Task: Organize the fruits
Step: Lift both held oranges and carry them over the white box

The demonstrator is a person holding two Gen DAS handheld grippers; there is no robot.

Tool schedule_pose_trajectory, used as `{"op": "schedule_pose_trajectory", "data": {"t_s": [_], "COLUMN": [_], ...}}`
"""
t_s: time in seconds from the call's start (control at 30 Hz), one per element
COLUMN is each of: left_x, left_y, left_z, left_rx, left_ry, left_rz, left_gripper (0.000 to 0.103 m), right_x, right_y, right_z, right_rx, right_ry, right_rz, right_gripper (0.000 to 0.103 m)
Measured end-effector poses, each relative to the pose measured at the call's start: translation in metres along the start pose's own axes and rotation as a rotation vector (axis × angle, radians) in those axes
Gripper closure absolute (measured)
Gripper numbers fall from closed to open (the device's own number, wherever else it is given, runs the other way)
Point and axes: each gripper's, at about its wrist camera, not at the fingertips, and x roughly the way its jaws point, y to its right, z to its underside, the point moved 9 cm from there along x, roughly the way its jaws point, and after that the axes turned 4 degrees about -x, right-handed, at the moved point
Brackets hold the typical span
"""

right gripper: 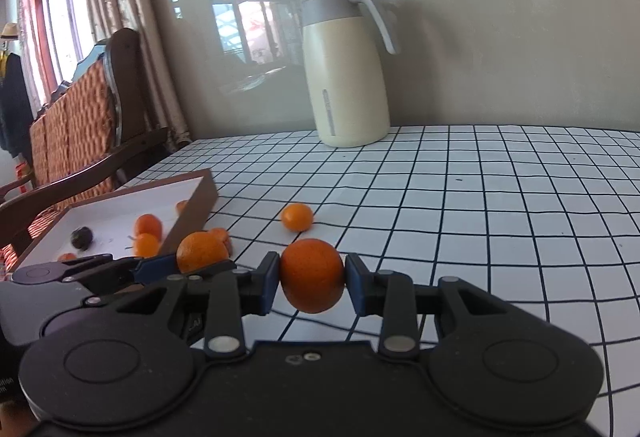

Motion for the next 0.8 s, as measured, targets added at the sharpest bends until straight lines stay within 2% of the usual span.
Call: {"op": "schedule_pose_trajectory", "data": {"t_s": [0.43,0.8], "left_x": [-0.041,-0.071], "left_y": [-0.024,-0.073], "left_z": [0.005,0.001], "left_rx": [-0.014,-0.075], "left_ry": [0.037,0.097], "left_rz": [-0.029,-0.113], "left_gripper": [0.066,0.066], "right_x": [-0.015,-0.02], "right_y": [-0.036,-0.093], "right_z": [0.0,-0.02], "right_rx": [-0.04,-0.116], "right_ry": [0.028,0.116], "right_rz": [-0.059,-0.154], "right_gripper": [0.076,0.076]}}
